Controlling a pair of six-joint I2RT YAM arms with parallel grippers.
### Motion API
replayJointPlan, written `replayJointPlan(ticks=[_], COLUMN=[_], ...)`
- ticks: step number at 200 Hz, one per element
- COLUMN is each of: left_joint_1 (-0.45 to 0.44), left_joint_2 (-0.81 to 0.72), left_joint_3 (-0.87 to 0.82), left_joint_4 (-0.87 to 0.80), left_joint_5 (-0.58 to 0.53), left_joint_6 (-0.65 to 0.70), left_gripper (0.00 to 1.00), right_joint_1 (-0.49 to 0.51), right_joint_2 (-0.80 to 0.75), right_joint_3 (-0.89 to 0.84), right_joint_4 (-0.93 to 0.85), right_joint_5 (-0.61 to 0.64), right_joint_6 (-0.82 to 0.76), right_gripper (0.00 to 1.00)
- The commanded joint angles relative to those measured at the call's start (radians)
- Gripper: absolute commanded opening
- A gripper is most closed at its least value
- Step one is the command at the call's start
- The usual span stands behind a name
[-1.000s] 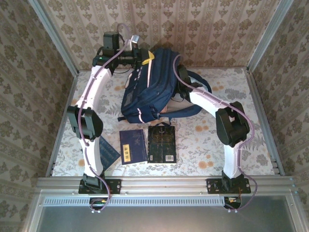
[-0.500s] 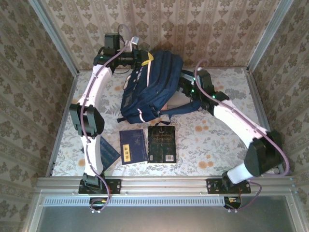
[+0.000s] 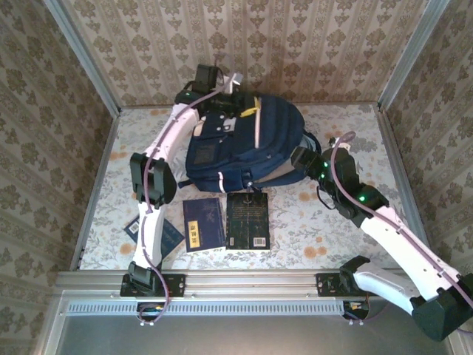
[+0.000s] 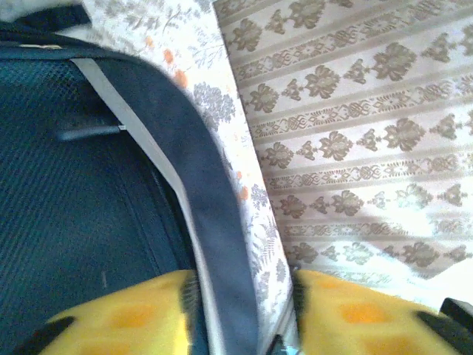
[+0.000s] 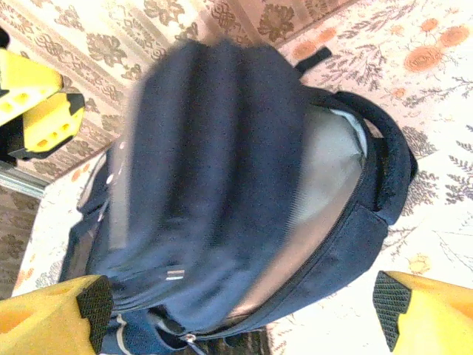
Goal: Pack the student bag
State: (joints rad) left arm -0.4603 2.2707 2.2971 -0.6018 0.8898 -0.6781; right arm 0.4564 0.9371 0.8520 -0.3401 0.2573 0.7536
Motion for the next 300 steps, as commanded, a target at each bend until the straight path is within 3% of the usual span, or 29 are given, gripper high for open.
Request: replayJointPlan(ticks=[1, 35, 77, 114, 140, 200, 243, 300], left_joint_1=[0.013, 0.027, 0.053, 0.139, 0.132, -0.193, -0.22, -0.294], left_joint_2=[-0.108, -0.378, -0.77, -1.034, -1.152, -1.084, -1.004, -0.851], left_joint_3=[-0.034, -0.258, -0.733, -1.076, -1.301, -1.536, -1.625, -1.672], left_joint_4=[-0.067, -0.076, -0.049, -0.036, 0.033, 0.239, 0.358, 0.557], left_joint_5=[-0.093, -0.222, -0.415, -0.394, -0.38, -0.555, -0.595, -0.571], left_joint_6=[0.098, 0.148, 0.132, 0.072, 0.003, -0.069, -0.114, -0.142], left_gripper=[0.51, 0.59, 0.63, 0.69, 0.72, 0.73, 0.73, 0.72], right_joint_1=[0.021, 0.098, 0.249, 0.441, 0.485, 0.425, 0.334, 0.315], right_joint_2=[-0.036, -0.063, -0.008, 0.118, 0.218, 0.248, 0.236, 0.345], right_joint_3=[-0.015, -0.001, 0.028, 0.085, 0.107, -0.054, -0.249, -0.358], right_joint_4=[-0.043, -0.061, -0.063, -0.1, -0.126, 0.013, 0.262, 0.435], right_joint_5=[-0.049, -0.077, -0.088, -0.02, -0.041, -0.178, -0.318, -0.321], right_joint_6=[-0.04, -0.079, -0.088, -0.082, -0.041, 0.102, 0.236, 0.296], right_gripper=[0.92, 0.91, 0.9, 0.9, 0.9, 0.91, 0.9, 0.89])
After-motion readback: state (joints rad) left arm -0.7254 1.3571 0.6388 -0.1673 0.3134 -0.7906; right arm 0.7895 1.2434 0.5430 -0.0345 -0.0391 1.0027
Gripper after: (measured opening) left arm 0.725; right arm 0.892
